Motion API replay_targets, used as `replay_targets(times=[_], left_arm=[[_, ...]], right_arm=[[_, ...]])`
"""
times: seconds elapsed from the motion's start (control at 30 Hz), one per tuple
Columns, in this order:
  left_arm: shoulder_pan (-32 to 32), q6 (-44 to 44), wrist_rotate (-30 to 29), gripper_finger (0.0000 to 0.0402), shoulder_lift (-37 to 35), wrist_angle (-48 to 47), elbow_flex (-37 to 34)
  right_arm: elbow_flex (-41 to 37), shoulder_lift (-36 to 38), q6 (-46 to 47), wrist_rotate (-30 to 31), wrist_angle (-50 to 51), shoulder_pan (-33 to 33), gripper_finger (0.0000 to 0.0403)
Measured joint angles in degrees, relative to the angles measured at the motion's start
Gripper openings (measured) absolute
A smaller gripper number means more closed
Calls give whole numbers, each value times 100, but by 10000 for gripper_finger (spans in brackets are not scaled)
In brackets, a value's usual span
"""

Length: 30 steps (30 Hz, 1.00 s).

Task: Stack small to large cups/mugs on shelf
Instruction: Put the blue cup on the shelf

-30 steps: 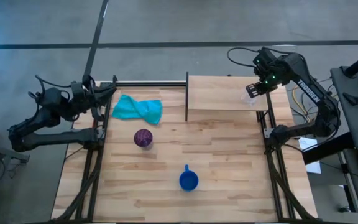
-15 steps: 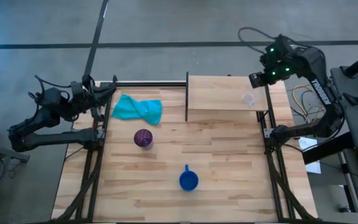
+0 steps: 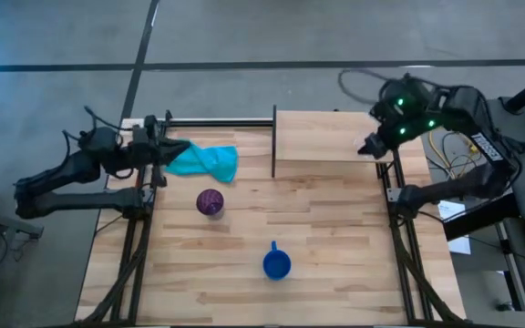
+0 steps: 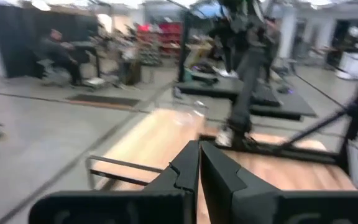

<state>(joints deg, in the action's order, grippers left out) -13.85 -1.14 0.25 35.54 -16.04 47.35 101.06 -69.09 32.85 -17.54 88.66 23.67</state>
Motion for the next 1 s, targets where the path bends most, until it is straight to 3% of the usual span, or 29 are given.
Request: replay_targets(times=[0.27, 0.57, 0.8, 1.0], left_arm=[[-2, 4, 1377, 0, 892, 44, 0], [33, -374, 3088, 0, 1896, 593, 243], [567, -599, 3267, 0, 2453, 591, 697], [1087, -599, 3050, 0, 2792, 559, 1071]], right_arm=[[-4, -411, 926, 434, -884, -1498, 73], [-7, -1318, 1866, 575, -1077, -2516, 70], [-9, -2009, 1863, 573, -1156, -3156, 63], [-9, -2471, 2103, 573, -1262, -3645, 63]])
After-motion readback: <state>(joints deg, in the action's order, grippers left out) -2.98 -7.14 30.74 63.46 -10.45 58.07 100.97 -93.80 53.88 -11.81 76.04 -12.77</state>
